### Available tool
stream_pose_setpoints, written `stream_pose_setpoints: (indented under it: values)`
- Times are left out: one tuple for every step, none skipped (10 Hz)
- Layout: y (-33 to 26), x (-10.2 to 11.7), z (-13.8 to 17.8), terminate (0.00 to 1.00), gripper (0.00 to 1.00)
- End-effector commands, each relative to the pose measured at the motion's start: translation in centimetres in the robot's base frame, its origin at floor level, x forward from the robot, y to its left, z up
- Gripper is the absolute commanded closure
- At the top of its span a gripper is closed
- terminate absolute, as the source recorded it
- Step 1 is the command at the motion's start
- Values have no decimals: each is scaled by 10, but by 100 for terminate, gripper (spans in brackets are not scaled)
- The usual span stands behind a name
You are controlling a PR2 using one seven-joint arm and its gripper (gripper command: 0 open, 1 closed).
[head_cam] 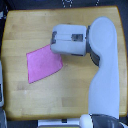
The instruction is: Folding a cloth
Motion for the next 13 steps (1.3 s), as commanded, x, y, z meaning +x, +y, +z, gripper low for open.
stream_pose_setpoints:
  values:
    - [-9,-2,3,0,100]
    - [-13,2,6,0,100]
    - [-20,6,8,0,100]
    - [-31,8,11,0,100]
    - [-48,13,17,0,100]
    - [-55,16,20,0,100]
    - [-68,23,32,0,100]
    - [-80,36,49,0,100]
    - [-82,38,54,0,100]
    - [-80,40,65,0,100]
    - [-68,37,75,0,100]
    - [-50,33,80,0,100]
    - [-26,25,89,0,100]
